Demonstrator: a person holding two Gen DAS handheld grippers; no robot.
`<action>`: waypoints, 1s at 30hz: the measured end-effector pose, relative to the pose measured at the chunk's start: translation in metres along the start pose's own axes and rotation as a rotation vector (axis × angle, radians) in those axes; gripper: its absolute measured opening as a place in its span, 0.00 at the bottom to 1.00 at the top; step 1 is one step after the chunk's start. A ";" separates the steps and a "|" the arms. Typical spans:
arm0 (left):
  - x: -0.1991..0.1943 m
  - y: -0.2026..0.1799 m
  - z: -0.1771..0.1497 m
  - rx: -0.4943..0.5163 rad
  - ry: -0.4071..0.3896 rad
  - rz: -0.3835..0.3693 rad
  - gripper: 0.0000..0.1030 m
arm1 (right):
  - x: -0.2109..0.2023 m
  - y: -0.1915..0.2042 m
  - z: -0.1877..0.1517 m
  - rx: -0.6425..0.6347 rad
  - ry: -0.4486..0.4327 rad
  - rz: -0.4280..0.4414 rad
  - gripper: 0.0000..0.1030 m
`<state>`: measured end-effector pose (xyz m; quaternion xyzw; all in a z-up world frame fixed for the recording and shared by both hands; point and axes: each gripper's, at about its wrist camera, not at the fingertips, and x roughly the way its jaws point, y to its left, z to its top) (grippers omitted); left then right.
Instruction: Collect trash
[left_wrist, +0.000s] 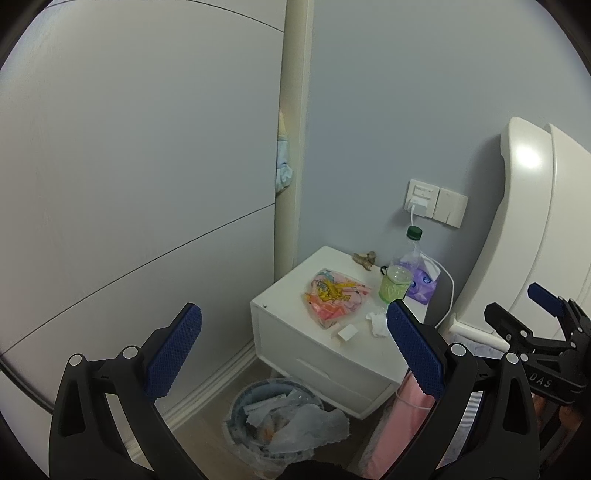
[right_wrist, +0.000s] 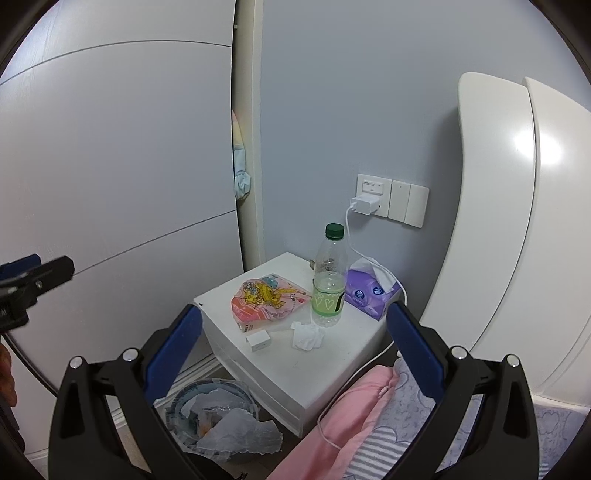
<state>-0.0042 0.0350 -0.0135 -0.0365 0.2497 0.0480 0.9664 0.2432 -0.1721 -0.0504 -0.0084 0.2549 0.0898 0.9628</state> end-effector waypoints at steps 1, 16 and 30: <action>0.000 -0.002 0.000 0.007 -0.001 0.001 0.95 | 0.000 0.000 0.000 0.005 0.001 0.009 0.94; -0.004 -0.004 0.004 0.003 -0.007 0.004 0.95 | -0.001 0.001 0.006 -0.006 0.008 0.036 0.94; -0.008 0.000 0.008 -0.011 -0.012 0.016 0.95 | -0.002 0.009 0.003 -0.026 0.011 0.041 0.94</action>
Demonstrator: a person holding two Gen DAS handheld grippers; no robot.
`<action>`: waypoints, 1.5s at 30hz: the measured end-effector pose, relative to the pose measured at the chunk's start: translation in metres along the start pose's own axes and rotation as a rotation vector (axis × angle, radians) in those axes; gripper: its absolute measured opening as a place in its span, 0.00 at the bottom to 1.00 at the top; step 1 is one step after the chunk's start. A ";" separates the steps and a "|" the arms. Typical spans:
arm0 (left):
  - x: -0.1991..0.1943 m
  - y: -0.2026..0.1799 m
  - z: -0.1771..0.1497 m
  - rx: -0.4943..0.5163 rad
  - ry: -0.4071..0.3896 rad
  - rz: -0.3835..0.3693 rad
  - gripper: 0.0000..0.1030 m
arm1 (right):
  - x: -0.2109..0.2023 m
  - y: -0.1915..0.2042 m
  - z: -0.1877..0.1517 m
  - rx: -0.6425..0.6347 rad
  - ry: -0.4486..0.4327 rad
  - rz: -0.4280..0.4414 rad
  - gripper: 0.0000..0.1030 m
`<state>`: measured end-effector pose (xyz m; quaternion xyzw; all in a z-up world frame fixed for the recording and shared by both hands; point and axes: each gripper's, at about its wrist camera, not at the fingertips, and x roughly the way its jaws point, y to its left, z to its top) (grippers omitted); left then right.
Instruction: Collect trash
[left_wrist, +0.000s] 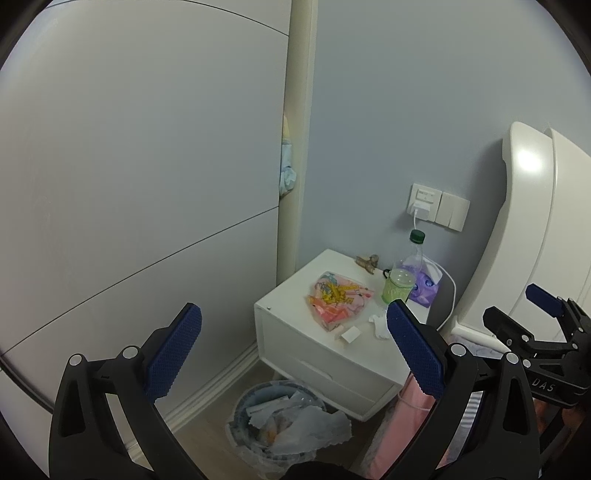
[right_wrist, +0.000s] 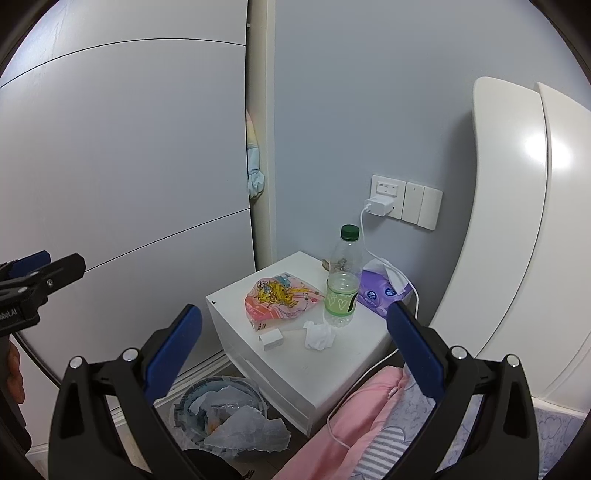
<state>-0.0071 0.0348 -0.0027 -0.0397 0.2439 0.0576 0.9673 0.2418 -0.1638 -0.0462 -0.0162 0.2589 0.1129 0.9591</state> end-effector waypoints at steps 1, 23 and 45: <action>0.000 0.001 0.000 -0.002 -0.002 0.002 0.95 | 0.001 0.000 0.001 0.000 0.000 0.000 0.94; -0.006 0.004 0.003 0.004 -0.019 -0.008 0.95 | -0.004 0.000 0.000 0.009 -0.011 -0.049 0.94; 0.003 -0.004 -0.001 0.078 -0.006 -0.083 0.95 | 0.003 -0.015 0.001 0.060 -0.005 0.041 0.94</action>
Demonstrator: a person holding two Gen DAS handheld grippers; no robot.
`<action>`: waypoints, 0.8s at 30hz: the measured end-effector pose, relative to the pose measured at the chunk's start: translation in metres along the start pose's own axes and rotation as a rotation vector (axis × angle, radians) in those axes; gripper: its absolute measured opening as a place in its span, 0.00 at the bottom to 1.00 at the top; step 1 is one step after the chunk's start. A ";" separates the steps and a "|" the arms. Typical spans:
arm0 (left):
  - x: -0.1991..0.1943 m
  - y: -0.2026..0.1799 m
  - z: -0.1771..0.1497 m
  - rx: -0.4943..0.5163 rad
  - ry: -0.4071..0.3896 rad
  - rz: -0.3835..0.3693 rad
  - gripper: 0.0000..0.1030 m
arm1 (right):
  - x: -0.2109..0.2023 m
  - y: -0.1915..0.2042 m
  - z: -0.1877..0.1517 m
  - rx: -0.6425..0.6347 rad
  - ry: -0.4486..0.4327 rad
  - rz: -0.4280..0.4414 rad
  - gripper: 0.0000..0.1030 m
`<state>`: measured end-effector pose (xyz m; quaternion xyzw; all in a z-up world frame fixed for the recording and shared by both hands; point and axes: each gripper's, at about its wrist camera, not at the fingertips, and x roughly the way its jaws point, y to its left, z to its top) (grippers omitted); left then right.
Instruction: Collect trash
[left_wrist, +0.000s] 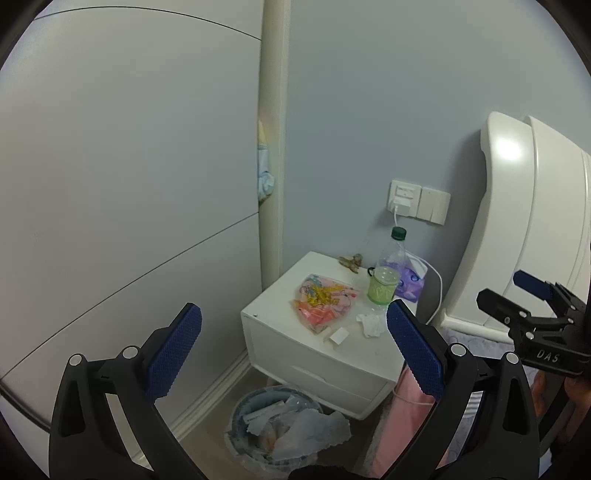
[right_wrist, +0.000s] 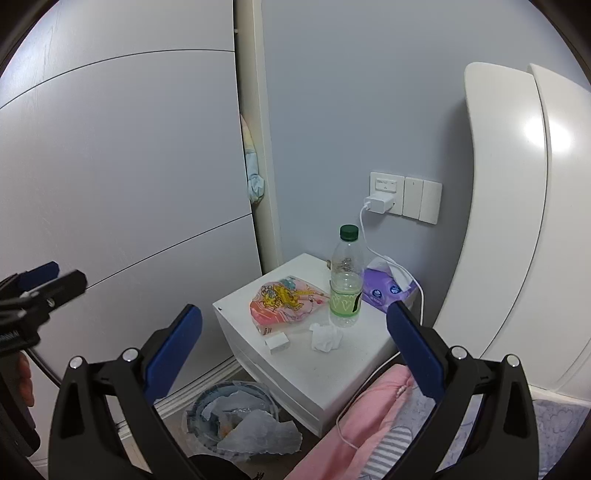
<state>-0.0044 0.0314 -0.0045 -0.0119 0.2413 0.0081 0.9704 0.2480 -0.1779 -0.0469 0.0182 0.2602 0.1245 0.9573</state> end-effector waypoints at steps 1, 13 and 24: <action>0.002 -0.002 0.000 0.006 0.004 -0.004 0.95 | 0.000 -0.001 0.000 -0.004 0.000 0.001 0.94; 0.033 -0.029 -0.010 0.117 0.013 -0.028 0.95 | 0.014 -0.027 -0.009 0.008 0.010 -0.011 0.94; 0.097 -0.062 -0.016 0.211 0.040 -0.158 0.95 | 0.058 -0.068 -0.006 0.030 0.045 0.037 0.94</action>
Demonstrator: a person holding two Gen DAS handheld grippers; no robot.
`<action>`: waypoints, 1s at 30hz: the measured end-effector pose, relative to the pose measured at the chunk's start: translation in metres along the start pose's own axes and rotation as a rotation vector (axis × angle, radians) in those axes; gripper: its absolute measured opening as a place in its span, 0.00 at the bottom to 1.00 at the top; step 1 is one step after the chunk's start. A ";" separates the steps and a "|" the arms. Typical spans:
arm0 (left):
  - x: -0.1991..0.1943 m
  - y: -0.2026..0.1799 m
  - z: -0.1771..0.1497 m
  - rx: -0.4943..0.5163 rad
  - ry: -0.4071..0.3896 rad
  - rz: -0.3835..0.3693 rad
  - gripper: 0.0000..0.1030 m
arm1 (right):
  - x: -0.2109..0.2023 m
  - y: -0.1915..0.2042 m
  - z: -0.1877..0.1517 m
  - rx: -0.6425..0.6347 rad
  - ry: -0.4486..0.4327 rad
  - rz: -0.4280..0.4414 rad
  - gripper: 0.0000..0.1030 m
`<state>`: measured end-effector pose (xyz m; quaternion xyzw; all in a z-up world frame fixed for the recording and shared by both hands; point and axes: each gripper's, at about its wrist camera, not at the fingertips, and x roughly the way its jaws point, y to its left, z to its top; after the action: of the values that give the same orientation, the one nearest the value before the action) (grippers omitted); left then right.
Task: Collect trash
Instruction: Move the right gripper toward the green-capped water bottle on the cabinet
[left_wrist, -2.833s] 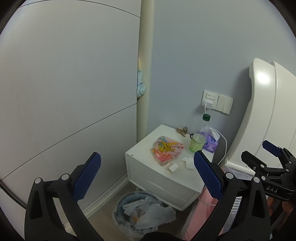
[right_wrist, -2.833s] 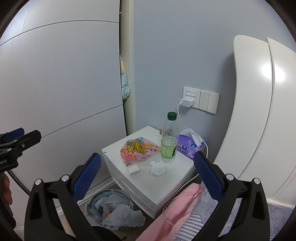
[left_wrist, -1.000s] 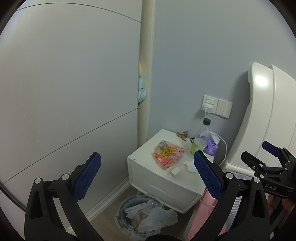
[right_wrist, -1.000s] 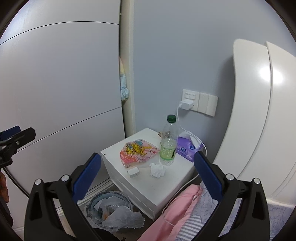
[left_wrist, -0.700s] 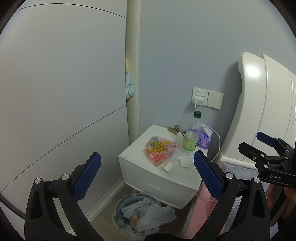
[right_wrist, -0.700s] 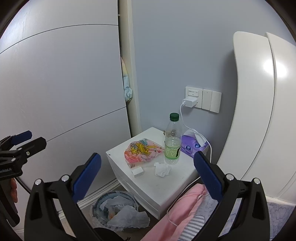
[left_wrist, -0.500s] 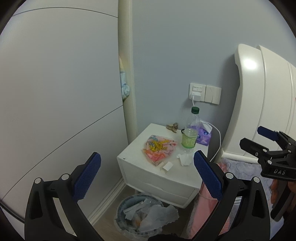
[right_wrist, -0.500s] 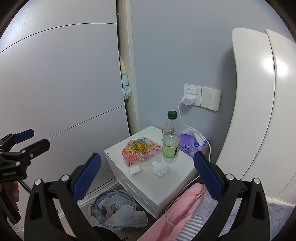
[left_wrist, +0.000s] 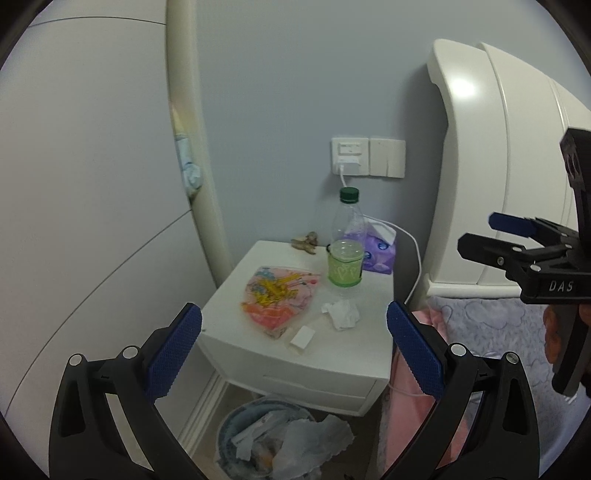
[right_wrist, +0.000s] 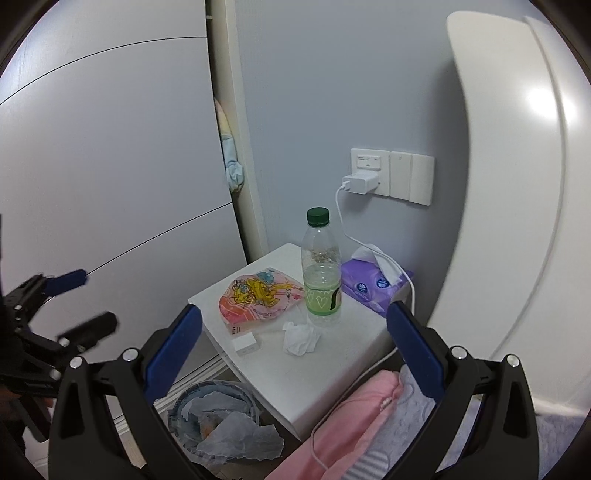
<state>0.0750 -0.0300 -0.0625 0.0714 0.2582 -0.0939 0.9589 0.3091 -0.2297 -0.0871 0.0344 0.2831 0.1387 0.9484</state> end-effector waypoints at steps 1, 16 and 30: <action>0.008 -0.002 0.001 0.008 0.000 -0.018 0.95 | 0.005 -0.002 0.002 -0.007 0.001 0.008 0.94; 0.124 -0.016 0.020 0.096 -0.040 -0.204 0.95 | 0.090 -0.043 0.032 -0.067 -0.008 0.113 0.94; 0.216 -0.022 0.011 0.175 -0.056 -0.283 0.94 | 0.173 -0.065 0.036 -0.052 0.028 0.177 0.94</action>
<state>0.2586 -0.0848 -0.1648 0.1151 0.2298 -0.2521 0.9330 0.4830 -0.2426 -0.1572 0.0327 0.2883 0.2300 0.9289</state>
